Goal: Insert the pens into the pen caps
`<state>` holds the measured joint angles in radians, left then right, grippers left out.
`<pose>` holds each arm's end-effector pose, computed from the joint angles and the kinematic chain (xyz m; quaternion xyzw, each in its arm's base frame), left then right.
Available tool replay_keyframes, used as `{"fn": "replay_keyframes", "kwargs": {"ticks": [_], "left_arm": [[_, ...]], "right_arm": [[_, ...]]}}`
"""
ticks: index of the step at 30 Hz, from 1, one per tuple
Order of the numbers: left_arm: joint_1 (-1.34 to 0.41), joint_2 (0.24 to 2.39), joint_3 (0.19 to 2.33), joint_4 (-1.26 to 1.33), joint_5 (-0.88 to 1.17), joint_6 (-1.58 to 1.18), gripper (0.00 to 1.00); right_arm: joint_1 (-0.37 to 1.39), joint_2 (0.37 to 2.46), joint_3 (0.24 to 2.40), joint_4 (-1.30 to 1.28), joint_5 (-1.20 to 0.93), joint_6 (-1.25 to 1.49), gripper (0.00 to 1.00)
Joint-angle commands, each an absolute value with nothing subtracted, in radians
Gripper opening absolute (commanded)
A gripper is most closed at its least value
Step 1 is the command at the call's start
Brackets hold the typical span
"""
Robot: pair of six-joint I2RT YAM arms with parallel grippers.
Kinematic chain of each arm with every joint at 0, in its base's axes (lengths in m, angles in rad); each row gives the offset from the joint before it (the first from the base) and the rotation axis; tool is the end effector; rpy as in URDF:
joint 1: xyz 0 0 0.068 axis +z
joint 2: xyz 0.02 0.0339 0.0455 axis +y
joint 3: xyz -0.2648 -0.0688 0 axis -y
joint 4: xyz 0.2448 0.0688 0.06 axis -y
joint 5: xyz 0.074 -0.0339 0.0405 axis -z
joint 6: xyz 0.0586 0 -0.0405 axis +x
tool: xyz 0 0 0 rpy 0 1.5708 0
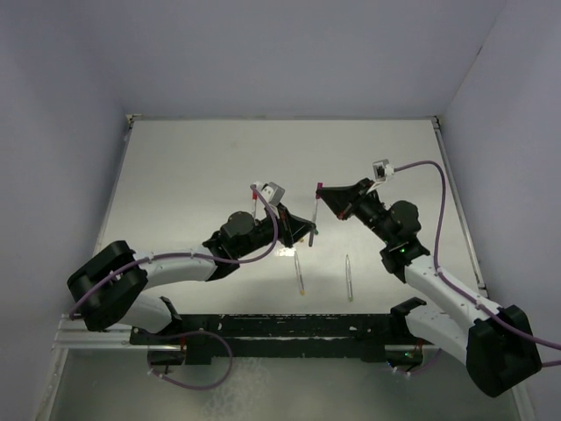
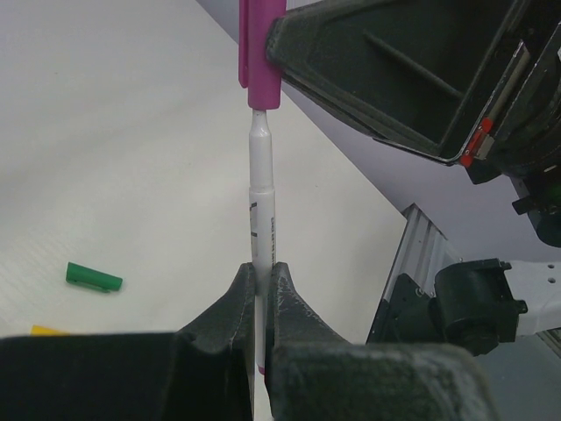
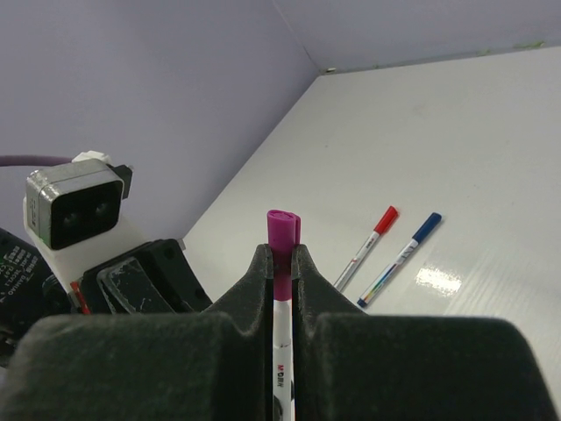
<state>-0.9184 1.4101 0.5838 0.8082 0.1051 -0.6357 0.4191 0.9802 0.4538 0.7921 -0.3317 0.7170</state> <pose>0.1893 -0.2579 0.2331 0.1368 0.7002 -0.5173 0.4726 0.2107 0.1148 0.2963 -0.0408 0.6117 0.5061 0.6066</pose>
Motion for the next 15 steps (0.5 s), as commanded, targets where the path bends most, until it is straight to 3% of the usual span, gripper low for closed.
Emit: {"fn": "replay_keyframes", "kwargs": {"ticks": [1, 15], "left_arm": [[-0.914, 1.417, 0.629, 0.884, 0.128, -0.642, 0.0], [-0.894, 1.414, 0.653, 0.905, 0.102, -0.648, 0.0]], "right_arm": [[0.426, 0.972, 0.448, 0.846, -0.348, 0.728, 0.0], [0.436, 0.979, 0.435, 0.79, -0.376, 0.725, 0.0]]}}
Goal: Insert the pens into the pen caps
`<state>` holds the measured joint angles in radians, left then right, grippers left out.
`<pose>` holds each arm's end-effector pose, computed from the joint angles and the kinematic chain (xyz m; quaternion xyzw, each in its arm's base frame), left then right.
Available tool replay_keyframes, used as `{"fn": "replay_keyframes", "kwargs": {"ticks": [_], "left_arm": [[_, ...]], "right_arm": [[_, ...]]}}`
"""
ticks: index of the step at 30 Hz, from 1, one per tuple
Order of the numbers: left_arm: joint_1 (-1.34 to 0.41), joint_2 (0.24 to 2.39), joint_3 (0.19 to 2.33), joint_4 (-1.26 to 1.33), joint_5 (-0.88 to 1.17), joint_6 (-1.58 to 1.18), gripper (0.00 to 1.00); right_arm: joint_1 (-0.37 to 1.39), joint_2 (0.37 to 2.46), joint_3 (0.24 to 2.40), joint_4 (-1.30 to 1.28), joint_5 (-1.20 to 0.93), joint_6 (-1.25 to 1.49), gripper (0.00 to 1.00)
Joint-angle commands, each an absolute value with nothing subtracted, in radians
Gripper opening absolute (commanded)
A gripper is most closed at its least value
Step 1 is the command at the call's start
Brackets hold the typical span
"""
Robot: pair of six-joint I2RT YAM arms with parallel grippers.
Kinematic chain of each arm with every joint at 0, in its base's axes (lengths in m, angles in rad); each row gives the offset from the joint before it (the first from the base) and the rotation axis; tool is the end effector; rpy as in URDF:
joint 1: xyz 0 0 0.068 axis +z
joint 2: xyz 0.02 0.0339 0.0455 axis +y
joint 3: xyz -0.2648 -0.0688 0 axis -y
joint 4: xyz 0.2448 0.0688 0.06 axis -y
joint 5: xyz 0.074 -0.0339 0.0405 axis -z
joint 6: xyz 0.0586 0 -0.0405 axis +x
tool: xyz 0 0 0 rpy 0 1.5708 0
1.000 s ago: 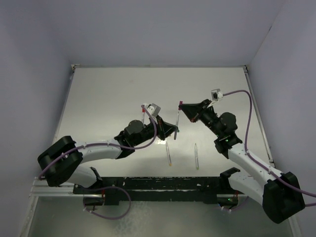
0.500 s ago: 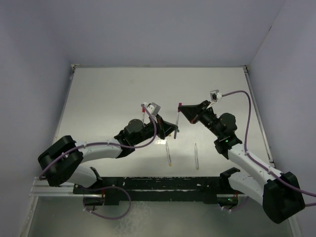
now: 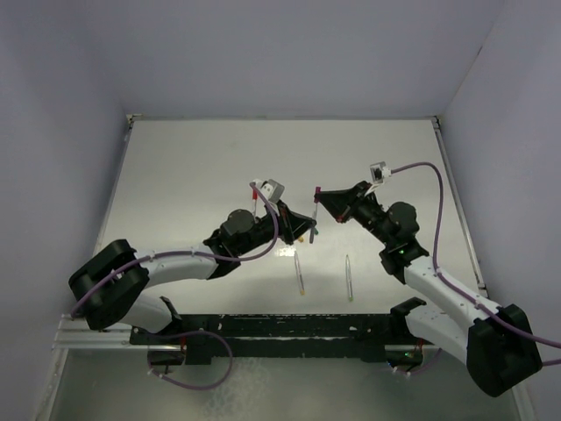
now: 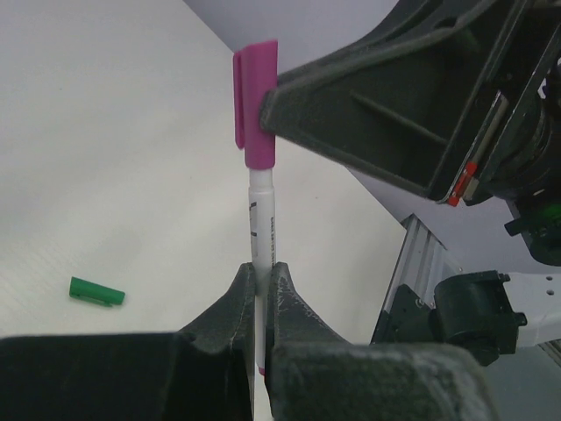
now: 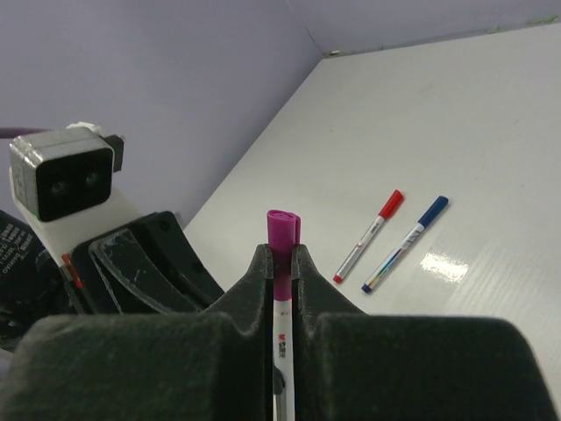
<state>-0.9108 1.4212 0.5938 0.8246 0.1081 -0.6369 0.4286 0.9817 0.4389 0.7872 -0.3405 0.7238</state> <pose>0.1928 -0.2588 0.2354 0.1343 0.6952 -0.5201 0.4776 0.2091 0.1171 0.2899 -0.0428 0.6198 0.5106 0.5944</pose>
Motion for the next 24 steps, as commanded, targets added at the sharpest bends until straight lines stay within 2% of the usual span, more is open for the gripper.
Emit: {"fn": "replay_keyframes", "kwargs": {"ticks": [1, 12, 24], "left_arm": [[-0.889, 1.414, 0.661, 0.906, 0.105, -0.646, 0.0], [-0.857, 1.409, 0.688, 0.923, 0.087, -0.632, 0.0], [-0.792, 1.437, 0.68, 1.155, 0.029, -0.673, 0.0]], "right_arm": [[0.437, 0.978, 0.432, 0.783, -0.378, 0.723, 0.0], [0.444, 1.011, 0.456, 0.669, -0.429, 0.696, 0.0], [0.57, 1.108, 0.525, 0.452, -0.335, 0.561, 0.0]]}}
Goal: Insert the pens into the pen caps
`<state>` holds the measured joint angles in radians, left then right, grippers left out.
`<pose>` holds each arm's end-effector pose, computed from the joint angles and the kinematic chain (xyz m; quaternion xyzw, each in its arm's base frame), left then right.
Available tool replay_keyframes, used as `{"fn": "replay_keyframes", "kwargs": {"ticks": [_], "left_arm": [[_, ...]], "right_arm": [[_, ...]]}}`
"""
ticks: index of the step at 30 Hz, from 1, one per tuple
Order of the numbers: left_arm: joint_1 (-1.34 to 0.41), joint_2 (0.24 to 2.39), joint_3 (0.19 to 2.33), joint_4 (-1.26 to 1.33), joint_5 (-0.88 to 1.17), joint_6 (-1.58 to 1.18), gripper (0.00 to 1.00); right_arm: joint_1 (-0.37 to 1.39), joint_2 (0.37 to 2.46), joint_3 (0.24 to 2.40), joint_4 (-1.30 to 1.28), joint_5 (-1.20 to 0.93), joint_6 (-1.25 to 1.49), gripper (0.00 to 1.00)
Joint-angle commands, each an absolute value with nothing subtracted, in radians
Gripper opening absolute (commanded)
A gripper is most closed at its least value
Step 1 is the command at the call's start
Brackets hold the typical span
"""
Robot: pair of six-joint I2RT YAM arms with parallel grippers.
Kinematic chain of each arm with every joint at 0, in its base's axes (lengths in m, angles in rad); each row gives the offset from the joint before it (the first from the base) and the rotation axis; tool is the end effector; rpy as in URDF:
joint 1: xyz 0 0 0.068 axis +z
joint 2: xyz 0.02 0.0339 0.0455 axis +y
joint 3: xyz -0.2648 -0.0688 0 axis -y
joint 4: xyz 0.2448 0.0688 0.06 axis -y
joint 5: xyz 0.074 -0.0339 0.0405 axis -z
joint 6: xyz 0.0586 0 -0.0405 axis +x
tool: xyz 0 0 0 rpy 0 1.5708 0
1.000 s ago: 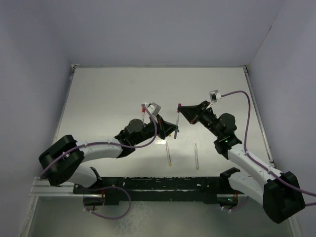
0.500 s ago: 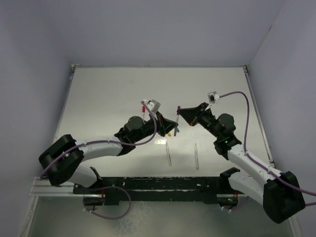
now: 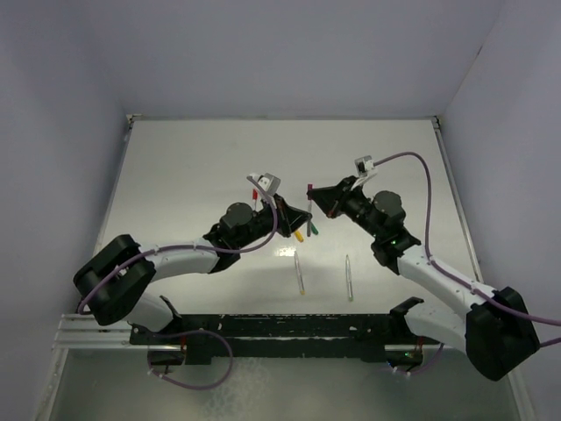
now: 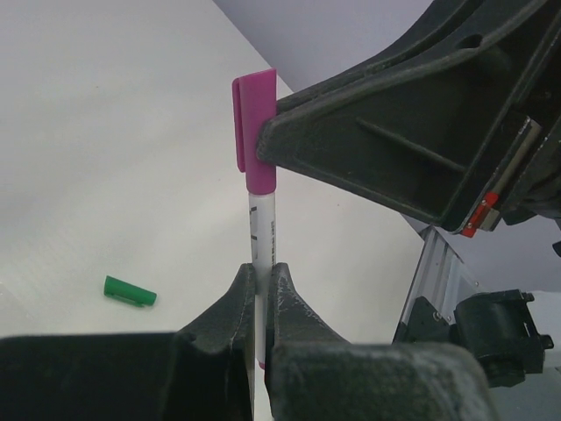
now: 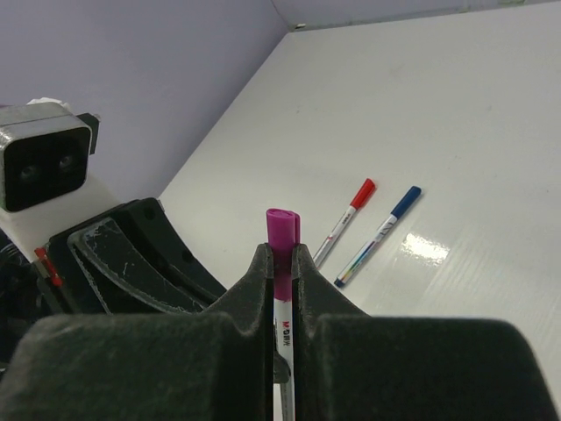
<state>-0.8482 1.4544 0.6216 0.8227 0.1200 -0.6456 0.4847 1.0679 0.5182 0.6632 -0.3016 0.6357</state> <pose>0.2133 -0.2526 0.2344 0.1137 0.7015 -0.5084 0.4864 0.2233 0.1373 0.2835 -0.0621 0.6649 0.4767 0.5717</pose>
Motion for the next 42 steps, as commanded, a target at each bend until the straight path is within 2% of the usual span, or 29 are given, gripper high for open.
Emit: {"fn": "replay_keyframes", "kwargs": {"ticks": [1, 16, 22, 25, 28, 30, 33, 34, 35, 37, 42], "left_arm": [[-0.781, 1.441, 0.681, 1.163, 0.028, -0.678, 0.0], [-0.703, 1.414, 0.726, 1.073, 0.036, -0.624, 0.0], [-0.704, 1.426, 0.743, 0.897, 0.047, -0.584, 0.0], [-0.704, 1.432, 0.739, 0.773, 0.024, -0.56, 0.0], [-0.705, 1.442, 0.731, 0.674, -0.009, -0.539, 0.0], [-0.704, 1.45, 0.727, 0.616, -0.036, -0.528, 0.0], [-0.701, 1.462, 0.729, 0.534, -0.082, -0.516, 0.0], [-0.699, 1.464, 0.731, 0.512, -0.096, -0.514, 0.0], [-0.695, 1.467, 0.735, 0.487, -0.109, -0.514, 0.0], [-0.68, 1.471, 0.748, 0.433, -0.132, -0.511, 0.0], [-0.6, 1.482, 0.8, 0.275, -0.135, -0.517, 0.0]], "right_arm": [[0.582, 1.113, 0.527, 0.447, -0.323, 0.556, 0.0], [0.623, 1.197, 0.535, 0.363, -0.234, 0.555, 0.0], [0.623, 1.189, 0.631, 0.277, -0.149, 0.539, 0.0], [0.622, 1.175, 0.712, 0.165, -0.102, 0.54, 0.19], [0.621, 1.121, 0.761, 0.141, -0.003, 0.54, 0.29], [0.621, 1.073, 0.787, 0.12, 0.059, 0.524, 0.4], [0.621, 1.009, 0.83, 0.067, 0.145, 0.498, 0.51], [0.621, 0.992, 0.843, 0.041, 0.173, 0.493, 0.57], [0.621, 0.983, 0.86, 0.005, 0.208, 0.493, 0.67], [0.62, 0.988, 0.908, -0.097, 0.279, 0.499, 0.78], [0.581, 1.08, 0.989, -0.329, 0.346, 0.529, 0.83]]}}
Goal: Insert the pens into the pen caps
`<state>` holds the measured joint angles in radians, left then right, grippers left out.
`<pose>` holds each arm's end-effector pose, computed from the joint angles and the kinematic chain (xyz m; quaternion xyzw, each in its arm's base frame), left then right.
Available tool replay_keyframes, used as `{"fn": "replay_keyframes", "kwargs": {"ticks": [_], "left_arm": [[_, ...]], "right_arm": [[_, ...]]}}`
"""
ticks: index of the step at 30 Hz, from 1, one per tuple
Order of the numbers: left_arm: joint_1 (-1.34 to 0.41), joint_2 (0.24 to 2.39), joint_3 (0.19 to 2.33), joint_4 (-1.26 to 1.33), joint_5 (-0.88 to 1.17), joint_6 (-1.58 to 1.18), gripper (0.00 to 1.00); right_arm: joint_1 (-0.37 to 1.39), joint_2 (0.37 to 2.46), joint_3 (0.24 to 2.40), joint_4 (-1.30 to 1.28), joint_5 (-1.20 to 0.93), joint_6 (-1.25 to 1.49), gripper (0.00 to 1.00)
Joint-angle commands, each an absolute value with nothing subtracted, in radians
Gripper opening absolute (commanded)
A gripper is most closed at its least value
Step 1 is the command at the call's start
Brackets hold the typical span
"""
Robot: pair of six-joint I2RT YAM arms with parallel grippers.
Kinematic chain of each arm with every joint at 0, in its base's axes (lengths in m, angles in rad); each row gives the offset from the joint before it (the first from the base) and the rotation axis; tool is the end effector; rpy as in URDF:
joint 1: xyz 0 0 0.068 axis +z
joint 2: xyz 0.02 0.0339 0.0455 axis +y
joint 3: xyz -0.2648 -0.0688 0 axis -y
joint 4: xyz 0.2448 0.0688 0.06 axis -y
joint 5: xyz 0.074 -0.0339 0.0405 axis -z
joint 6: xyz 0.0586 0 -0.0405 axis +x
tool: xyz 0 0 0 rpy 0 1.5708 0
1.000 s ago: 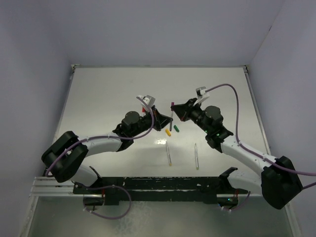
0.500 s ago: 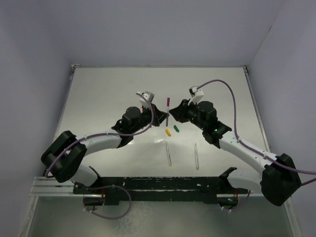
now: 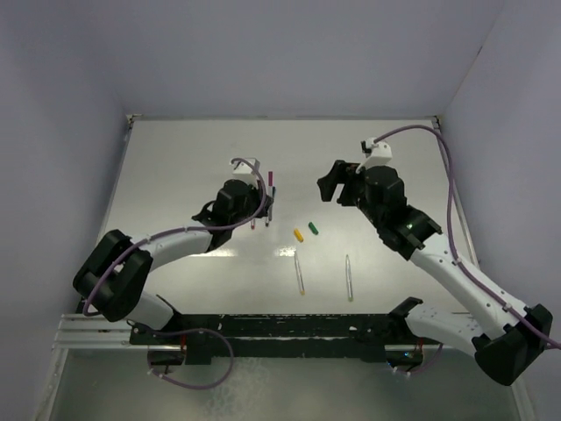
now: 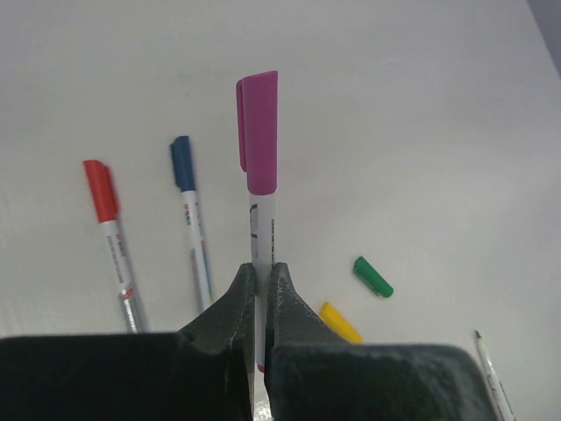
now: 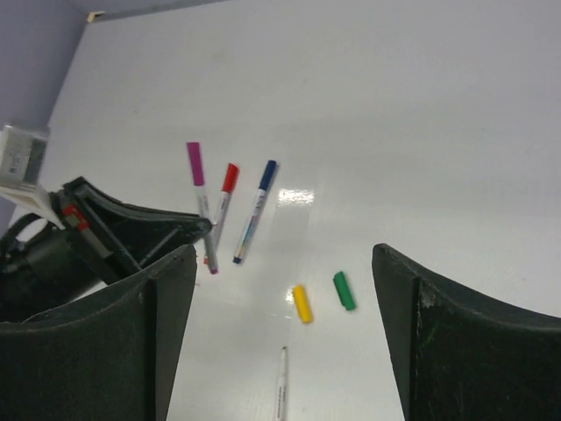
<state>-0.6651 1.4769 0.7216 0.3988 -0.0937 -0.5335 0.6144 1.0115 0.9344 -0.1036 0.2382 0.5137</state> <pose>0.2698 -0.2046 0.2068 0.0273 0.8204 -0.2897 0.4923 0.2180 0.1369 0.3554 0.0376 0.7654 0.2628 0.5862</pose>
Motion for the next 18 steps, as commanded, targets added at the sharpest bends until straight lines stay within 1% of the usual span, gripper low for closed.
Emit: {"fn": "replay_keyframes", "kwargs": {"ticks": [1, 4, 5, 11, 15, 18], "left_arm": [[-0.583, 1.483, 0.812, 0.241, -0.135, -0.515, 0.0], [-0.544, 1.485, 0.846, 0.137, -0.161, -0.503, 0.0], [-0.536, 1.486, 0.858, 0.103, -0.176, -0.499, 0.0], [-0.492, 1.533, 0.912, -0.047, -0.233, -0.474, 0.0], [-0.467, 1.588, 0.92, -0.072, -0.227, -0.473, 0.0], [-0.451, 1.633, 0.929, -0.077, -0.215, -0.475, 0.03]], "right_arm": [[0.558, 1.096, 0.986, -0.347, 0.322, 0.543, 0.82], [0.472, 1.154, 0.969, -0.382, 0.224, 0.577, 0.75], [0.447, 1.173, 0.963, -0.388, 0.197, 0.584, 0.74], [0.389, 1.268, 0.95, -0.384, 0.144, 0.585, 0.76], [0.384, 1.272, 0.938, -0.365, 0.146, 0.592, 0.75], [0.383, 1.271, 0.933, -0.366, 0.157, 0.593, 0.75]]}}
